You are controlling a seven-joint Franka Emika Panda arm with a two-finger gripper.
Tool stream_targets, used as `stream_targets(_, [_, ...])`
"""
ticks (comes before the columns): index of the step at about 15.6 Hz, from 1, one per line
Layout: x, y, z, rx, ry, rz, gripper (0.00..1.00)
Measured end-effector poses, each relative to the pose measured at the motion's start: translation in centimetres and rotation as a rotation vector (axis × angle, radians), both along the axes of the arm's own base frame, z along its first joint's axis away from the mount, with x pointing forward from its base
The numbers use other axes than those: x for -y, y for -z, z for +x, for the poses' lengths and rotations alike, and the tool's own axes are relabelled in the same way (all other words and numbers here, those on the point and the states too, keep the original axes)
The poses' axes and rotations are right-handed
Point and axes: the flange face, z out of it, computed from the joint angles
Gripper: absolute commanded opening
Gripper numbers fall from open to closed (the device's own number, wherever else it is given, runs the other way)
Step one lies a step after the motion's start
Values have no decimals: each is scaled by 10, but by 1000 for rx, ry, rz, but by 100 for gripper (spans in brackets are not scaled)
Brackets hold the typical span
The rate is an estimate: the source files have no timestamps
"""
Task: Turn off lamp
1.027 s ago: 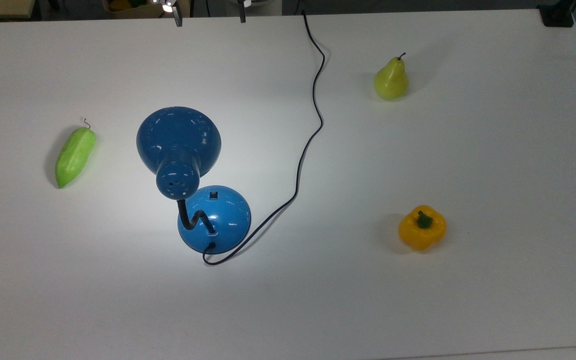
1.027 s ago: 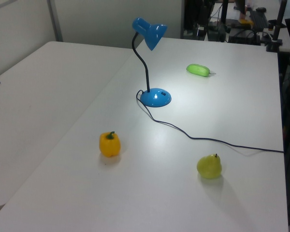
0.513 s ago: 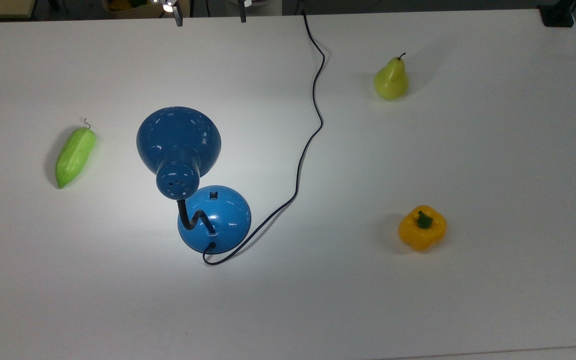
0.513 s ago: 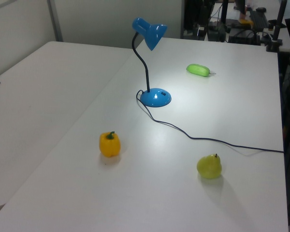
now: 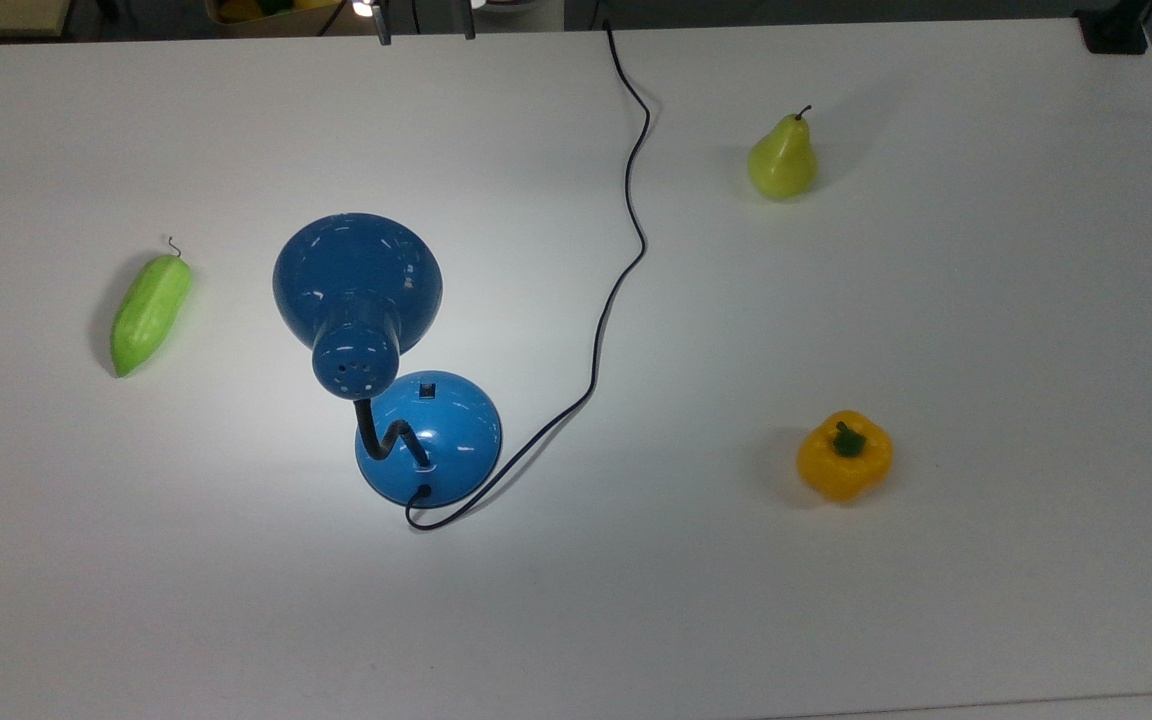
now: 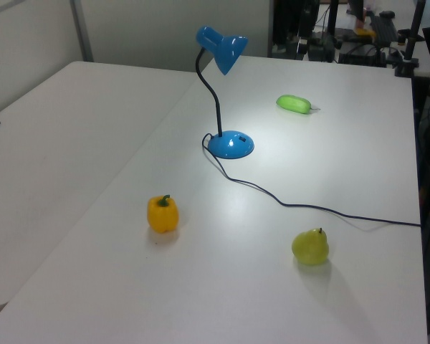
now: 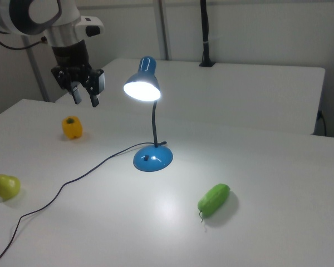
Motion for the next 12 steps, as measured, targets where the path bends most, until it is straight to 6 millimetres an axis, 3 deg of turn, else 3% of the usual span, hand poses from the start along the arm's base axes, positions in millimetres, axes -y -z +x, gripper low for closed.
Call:
stream_targets(1, [-2,0,0,0,-4,0,0])
stream_targets(12, [-7,6,1,-3,-8,1,0])
